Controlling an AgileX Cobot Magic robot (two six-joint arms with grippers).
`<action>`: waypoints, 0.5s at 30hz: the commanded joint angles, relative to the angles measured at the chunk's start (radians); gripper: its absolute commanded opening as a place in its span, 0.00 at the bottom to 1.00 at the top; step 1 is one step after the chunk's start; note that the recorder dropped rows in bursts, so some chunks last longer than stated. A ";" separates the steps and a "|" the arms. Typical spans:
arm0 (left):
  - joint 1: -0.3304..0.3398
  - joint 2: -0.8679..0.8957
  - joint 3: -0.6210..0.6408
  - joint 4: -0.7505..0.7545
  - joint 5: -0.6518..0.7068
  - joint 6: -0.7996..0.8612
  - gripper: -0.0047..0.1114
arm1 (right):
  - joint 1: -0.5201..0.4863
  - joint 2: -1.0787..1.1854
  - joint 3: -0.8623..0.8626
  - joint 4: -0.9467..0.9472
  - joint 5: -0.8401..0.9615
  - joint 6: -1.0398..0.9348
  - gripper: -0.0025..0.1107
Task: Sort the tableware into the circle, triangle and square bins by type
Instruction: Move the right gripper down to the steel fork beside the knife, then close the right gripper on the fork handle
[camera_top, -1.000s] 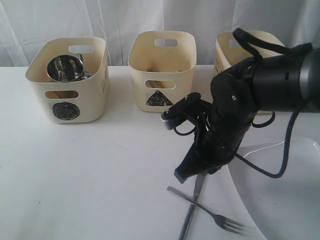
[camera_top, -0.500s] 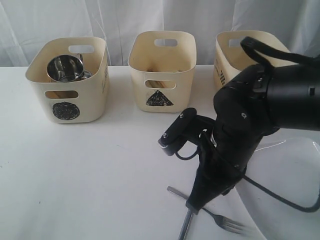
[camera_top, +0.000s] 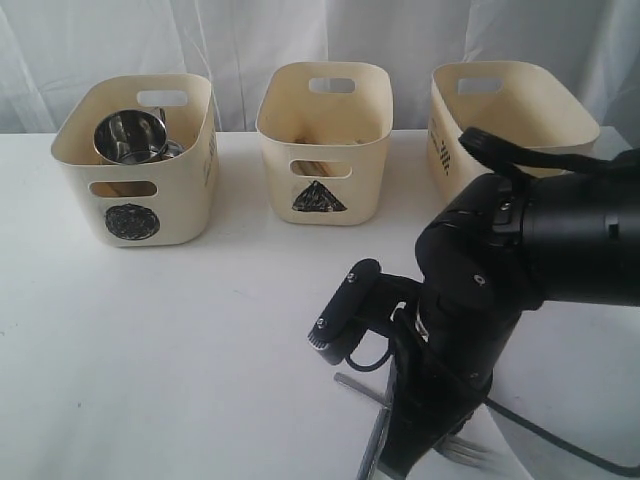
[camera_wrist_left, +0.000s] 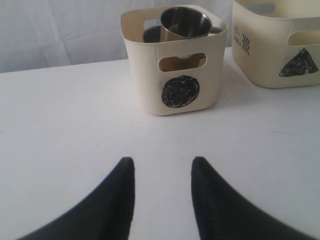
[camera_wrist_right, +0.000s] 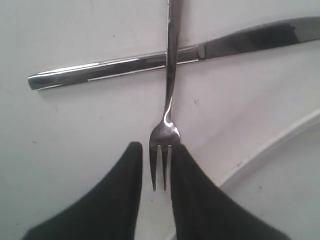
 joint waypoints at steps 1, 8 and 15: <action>0.001 -0.005 0.003 -0.003 -0.006 -0.001 0.41 | 0.017 -0.009 0.006 0.020 -0.002 -0.045 0.26; 0.001 -0.005 0.003 -0.003 -0.006 -0.001 0.41 | 0.021 -0.009 0.006 0.014 -0.040 -0.098 0.32; 0.001 -0.005 0.003 -0.003 -0.006 -0.001 0.41 | 0.021 -0.003 0.015 0.026 -0.052 -0.103 0.32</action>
